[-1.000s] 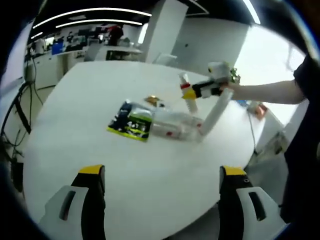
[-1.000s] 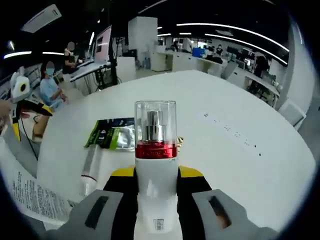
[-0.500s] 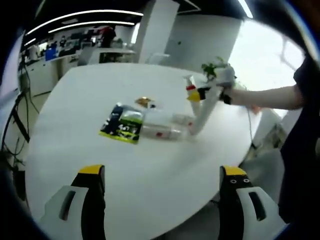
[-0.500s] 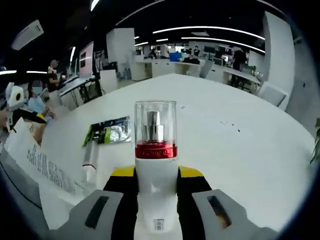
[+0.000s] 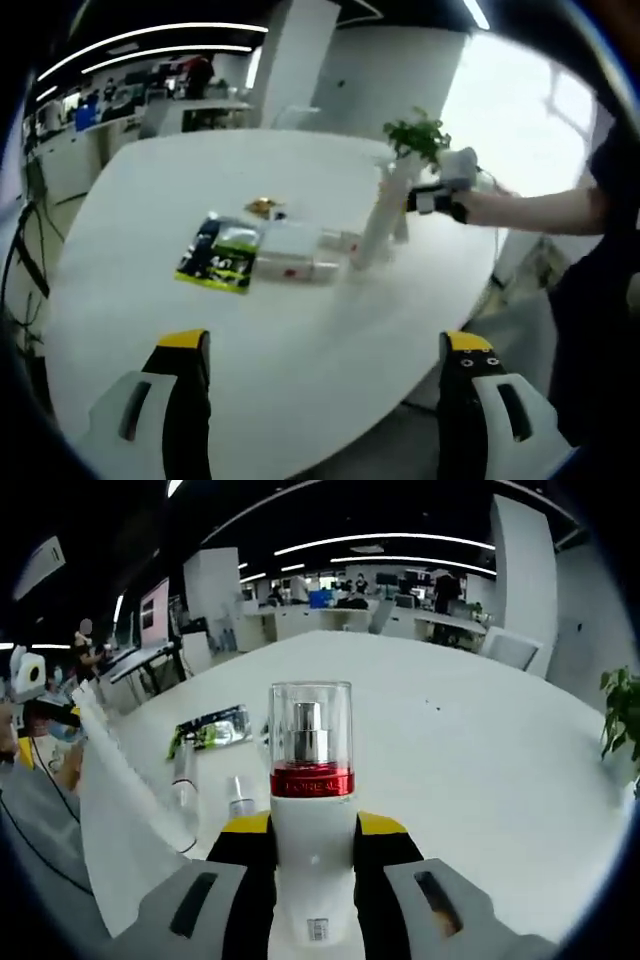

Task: Arrange the skincare products in the storage area until every visible bottle or jar stands upright without overlapping.

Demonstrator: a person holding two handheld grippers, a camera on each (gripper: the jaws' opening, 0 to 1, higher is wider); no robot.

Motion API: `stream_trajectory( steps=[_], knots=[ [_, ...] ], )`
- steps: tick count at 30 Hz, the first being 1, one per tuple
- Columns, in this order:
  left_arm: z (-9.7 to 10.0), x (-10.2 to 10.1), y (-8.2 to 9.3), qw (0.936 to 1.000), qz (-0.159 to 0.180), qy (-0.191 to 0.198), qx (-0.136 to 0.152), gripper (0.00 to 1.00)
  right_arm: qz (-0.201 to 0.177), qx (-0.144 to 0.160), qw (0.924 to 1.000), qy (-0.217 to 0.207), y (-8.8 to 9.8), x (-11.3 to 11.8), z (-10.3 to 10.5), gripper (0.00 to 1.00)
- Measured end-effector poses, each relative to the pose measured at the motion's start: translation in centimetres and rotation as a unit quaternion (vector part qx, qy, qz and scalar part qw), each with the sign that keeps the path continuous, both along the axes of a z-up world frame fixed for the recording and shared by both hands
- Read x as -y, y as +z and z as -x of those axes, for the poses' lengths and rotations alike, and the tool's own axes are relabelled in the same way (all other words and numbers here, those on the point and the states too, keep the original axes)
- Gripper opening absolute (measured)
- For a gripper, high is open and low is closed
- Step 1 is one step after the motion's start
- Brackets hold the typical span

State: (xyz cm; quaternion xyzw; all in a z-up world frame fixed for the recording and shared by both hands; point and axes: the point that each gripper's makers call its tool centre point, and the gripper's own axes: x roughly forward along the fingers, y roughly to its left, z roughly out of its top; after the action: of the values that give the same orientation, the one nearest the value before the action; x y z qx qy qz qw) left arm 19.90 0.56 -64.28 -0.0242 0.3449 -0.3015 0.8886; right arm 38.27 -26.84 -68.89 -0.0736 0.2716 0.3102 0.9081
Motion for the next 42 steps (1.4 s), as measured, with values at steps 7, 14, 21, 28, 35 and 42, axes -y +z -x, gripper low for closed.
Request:
stream_trajectory(
  steps=[7, 14, 21, 28, 35, 42],
  knots=[
    [0.4, 1.6, 0.6, 0.9998, 0.006, -0.016, -0.001, 0.87, -0.005, 0.013, 0.9998, -0.014, 0.2, 0.7, 2.6, 0.28],
    [0.4, 3.1, 1.1, 0.9995, 0.014, -0.028, 0.004, 0.87, -0.023, 0.015, 0.9989, -0.039, 0.1, 0.9, 5.5, 0.28],
    [0.6, 4.7, 1.5, 0.9988, 0.026, -0.041, 0.006, 0.87, -0.044, 0.022, 0.9976, -0.049, 0.4, 0.2, 7.8, 0.28],
    [1.1, 6.0, 1.8, 0.9979, 0.026, -0.058, 0.010, 0.87, -0.069, 0.047, 0.9954, -0.048, 1.2, -1.0, 8.9, 0.28],
    [1.8, 6.7, 2.1, 0.9973, 0.028, -0.068, 0.008, 0.87, -0.071, 0.055, 0.9955, -0.031, 0.9, -2.3, 9.5, 0.28],
    [2.1, 7.9, 2.4, 0.9963, 0.040, -0.076, 0.006, 0.87, -0.067, 0.053, 0.9964, 0.001, 1.0, -4.2, 11.3, 0.28]
  ],
)
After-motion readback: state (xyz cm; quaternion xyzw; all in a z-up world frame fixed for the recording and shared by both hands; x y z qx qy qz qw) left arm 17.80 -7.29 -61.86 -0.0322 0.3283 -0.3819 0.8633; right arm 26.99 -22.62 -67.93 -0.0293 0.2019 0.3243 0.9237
